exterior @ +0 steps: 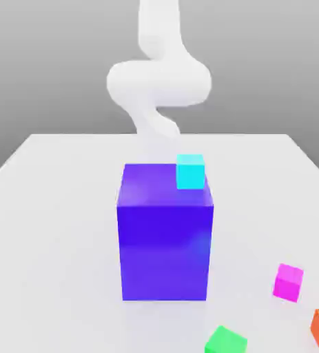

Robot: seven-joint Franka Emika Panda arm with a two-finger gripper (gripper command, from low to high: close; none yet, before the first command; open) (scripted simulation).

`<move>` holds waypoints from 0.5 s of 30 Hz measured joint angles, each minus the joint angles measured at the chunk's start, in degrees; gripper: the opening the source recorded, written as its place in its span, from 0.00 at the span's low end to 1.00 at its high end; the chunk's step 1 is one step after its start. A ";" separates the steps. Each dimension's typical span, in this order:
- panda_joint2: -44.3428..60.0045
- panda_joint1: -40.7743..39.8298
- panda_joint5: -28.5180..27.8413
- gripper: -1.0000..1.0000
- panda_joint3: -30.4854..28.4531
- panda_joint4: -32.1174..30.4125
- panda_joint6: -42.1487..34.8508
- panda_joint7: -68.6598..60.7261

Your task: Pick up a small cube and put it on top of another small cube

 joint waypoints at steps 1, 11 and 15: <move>2.27 1.48 0.63 0.50 -0.07 -0.69 1.09 -1.58; 23.29 13.49 5.38 0.50 2.04 -7.11 11.15 -15.40; 31.57 16.96 5.63 0.50 4.31 -9.68 15.24 -19.74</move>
